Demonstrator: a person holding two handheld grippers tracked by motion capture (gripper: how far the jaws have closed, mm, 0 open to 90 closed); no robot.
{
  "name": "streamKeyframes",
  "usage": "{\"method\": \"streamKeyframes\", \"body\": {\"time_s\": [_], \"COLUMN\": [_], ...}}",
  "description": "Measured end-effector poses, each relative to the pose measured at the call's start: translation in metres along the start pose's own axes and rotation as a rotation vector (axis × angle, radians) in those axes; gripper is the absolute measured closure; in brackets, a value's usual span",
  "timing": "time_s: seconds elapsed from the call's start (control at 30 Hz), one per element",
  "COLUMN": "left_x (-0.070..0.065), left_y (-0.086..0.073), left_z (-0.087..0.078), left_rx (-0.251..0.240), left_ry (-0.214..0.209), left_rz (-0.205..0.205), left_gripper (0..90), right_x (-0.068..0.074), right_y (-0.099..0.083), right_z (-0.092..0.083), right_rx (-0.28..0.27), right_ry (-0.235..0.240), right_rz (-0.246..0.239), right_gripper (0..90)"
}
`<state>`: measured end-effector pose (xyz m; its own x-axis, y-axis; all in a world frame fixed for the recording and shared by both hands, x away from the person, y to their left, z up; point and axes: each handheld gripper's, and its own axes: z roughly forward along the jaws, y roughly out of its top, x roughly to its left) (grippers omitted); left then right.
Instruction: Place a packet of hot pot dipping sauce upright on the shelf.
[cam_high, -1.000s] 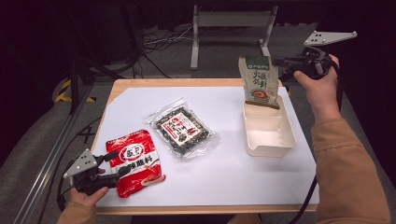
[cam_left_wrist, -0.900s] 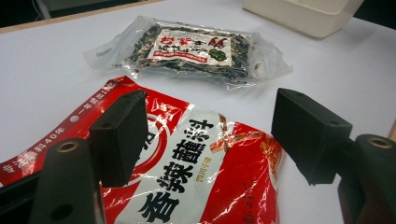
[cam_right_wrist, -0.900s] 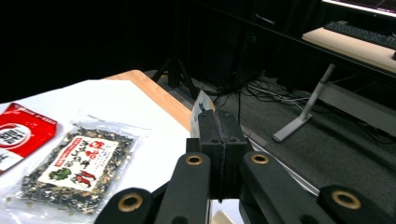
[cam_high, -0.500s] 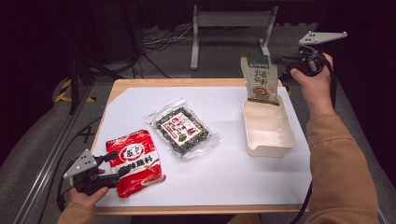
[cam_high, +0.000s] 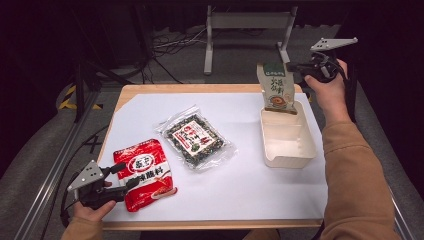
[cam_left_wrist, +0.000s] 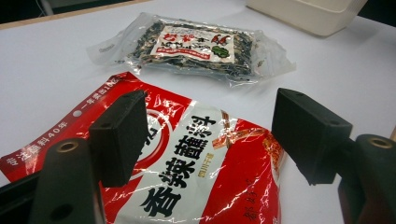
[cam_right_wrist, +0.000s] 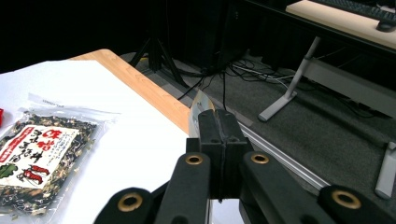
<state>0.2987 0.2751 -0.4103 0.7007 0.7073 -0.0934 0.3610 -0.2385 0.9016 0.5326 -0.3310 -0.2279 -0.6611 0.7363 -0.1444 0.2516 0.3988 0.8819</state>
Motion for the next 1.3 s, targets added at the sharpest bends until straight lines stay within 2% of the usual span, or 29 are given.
{"method": "streamKeyframes", "body": {"time_s": [0.17, 0.4, 0.63, 1.0, 1.1, 1.3], "left_x": [0.000, -0.001, -0.001, 0.000, 0.000, 0.000], "left_y": [0.000, 0.000, 0.000, 0.004, 0.005, 0.006], "left_z": [0.001, 0.001, 0.002, 0.008, 0.010, 0.013], "left_rx": [0.000, -0.002, -0.001, 0.001, 0.003, 0.008], "left_ry": [-0.003, -0.004, -0.006, -0.022, -0.025, -0.033], "left_rz": [-0.002, -0.006, -0.005, 0.018, 0.021, 0.024], "left_gripper": [27.8, 27.7, 27.7, 27.7, 27.7, 27.7], "right_x": [0.001, 0.005, 0.006, 0.001, -0.002, -0.006], "right_y": [-0.004, -0.007, -0.017, -0.046, -0.053, -0.066], "right_z": [0.004, 0.009, 0.009, 0.002, -0.002, -0.005], "right_rx": [0.011, 0.026, 0.059, 0.093, 0.086, 0.130], "right_ry": [0.009, 0.048, 0.054, 0.021, 0.009, -0.042], "right_rz": [-0.011, -0.026, -0.029, 0.019, 0.044, 0.077], "right_gripper": [90.0, 89.9, 89.9, 89.9, 89.9, 89.9]}}
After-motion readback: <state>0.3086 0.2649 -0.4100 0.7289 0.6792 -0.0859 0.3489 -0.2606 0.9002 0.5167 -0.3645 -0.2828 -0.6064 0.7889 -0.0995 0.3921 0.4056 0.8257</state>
